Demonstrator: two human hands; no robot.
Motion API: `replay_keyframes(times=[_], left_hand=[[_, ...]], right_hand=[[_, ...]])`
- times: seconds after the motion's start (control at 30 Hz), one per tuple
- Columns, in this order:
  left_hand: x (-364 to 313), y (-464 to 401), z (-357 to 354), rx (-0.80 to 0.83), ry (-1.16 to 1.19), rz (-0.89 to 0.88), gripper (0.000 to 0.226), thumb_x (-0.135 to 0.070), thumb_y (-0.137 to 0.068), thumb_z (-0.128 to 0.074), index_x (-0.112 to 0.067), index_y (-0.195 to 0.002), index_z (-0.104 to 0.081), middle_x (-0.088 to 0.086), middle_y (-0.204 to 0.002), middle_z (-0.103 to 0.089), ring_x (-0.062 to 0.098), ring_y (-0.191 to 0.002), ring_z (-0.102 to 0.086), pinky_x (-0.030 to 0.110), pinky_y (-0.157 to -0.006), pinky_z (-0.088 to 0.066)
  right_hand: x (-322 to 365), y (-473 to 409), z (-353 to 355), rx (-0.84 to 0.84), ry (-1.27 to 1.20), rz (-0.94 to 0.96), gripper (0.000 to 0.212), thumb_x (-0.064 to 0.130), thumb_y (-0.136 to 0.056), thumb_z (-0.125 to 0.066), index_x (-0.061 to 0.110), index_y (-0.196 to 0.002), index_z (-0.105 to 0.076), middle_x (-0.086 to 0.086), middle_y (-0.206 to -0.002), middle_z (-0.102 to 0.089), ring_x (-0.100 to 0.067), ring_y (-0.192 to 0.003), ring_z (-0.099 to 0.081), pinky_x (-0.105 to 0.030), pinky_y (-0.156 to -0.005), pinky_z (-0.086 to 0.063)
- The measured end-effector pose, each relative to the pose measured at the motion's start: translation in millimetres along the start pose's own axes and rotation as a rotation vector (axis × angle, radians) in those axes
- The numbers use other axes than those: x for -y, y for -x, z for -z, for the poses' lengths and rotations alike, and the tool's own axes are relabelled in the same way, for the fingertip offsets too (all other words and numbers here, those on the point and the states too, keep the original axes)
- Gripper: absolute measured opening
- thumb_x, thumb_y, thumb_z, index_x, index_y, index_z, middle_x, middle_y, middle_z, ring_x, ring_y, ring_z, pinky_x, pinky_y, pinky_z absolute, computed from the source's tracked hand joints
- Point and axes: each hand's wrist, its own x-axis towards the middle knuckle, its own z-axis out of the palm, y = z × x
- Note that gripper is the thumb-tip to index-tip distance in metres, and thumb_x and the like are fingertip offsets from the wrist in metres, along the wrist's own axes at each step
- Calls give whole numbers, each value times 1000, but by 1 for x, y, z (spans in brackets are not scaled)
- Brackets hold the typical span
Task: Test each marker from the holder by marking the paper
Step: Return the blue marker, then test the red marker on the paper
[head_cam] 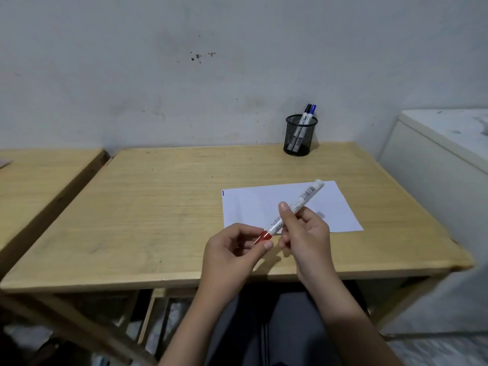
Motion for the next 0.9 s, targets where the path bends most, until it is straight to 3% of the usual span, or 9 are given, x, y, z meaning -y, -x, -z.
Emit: replay_keyframes(times=[0.1,0.2,0.4,0.57,0.67,0.77,0.9], left_hand=[[2,0,1,-88,-78,-51,16,-6,-68,-78,-21,-73,-74,-5,-70,-75,12,-64,-65,16,-63,-50],[2,-1,0,-85,-154,-91,18,-8,-71,-76,-26,-73,-73,-6,-77,-76,10,-71,-70,17,-68,-53],[-8,-11,-1,-35,-62,-61,17,-2,-76,-70,-18,-71,-73,-2,-61,-73,8,-56,-65,17,-60,-51],[-10,-28,10,-53,-26,-26,16,-8,-83,-63,-10,-72,-73,2,-57,-70,12,-54,-61,19,-62,-53],[-9,-61,25,-108,-134,-40,7,-9,-76,-71,-14,-78,-75,-3,-69,-74,6,-66,-64,15,-65,-51],[-4,-111,36,-148,-304,-28,13,-10,-76,-71,-14,-88,-74,-7,-74,-70,4,-69,-61,7,-65,-45],[15,-167,35,-66,-532,62,27,-3,-76,-67,-8,-102,-68,0,-83,-68,-1,-72,-61,6,-64,-45]], right_hand=[[0,1,0,74,34,-38,29,31,-86,-64,4,-75,-61,7,-43,-50,-11,-34,-39,-26,-40,-35],[-3,2,-2,124,41,-47,32,30,-87,-63,0,-76,-61,4,-44,-52,-11,-32,-39,-27,-39,-35],[-3,-1,-3,125,-31,38,38,39,-75,-61,1,-77,-61,5,-44,-52,-8,-35,-41,-23,-39,-39],[13,-21,6,22,-292,65,34,42,-70,-63,8,-78,-60,5,-47,-49,-6,-39,-40,-20,-42,-41],[18,-34,17,-9,-300,79,41,49,-64,-67,10,-77,-62,5,-48,-51,-5,-41,-41,-20,-43,-42],[11,-37,21,-23,-271,57,49,54,-60,-72,9,-79,-64,7,-49,-53,-5,-41,-42,-20,-43,-42],[2,-35,24,-61,-223,1,39,47,-65,-68,10,-78,-63,6,-47,-54,-7,-40,-43,-22,-44,-42]])
